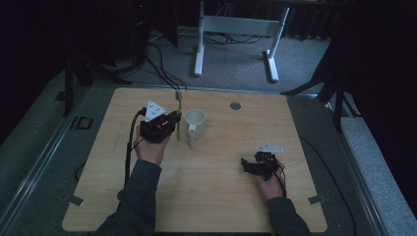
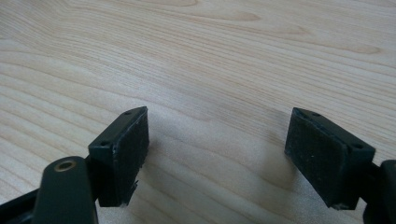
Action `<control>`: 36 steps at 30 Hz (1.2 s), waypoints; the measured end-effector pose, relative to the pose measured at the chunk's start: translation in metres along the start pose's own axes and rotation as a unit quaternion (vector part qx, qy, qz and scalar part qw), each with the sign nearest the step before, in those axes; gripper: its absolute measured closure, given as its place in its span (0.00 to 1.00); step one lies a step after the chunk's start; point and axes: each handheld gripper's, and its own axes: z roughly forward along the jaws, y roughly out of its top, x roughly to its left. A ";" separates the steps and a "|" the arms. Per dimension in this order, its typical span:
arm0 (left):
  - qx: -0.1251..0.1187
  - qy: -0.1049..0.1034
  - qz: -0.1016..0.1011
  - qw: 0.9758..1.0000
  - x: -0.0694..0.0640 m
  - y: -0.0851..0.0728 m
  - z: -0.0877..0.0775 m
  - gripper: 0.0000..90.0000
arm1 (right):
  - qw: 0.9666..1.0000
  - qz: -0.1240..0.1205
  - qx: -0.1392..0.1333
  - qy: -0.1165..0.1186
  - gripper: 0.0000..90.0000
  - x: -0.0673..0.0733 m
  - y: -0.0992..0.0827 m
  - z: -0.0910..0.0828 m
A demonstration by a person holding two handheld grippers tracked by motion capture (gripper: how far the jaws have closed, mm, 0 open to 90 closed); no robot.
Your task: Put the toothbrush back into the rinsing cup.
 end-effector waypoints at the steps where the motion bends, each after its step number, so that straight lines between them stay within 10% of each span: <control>1: -0.001 -0.002 0.001 1.000 0.000 0.000 0.000 0.90 | 1.000 0.000 0.000 0.000 0.24 0.000 0.000 0.000; 36: -0.033 -0.014 0.014 0.999 -0.006 0.004 0.009 0.89 | 1.000 0.000 0.000 0.000 0.24 0.000 0.000 0.000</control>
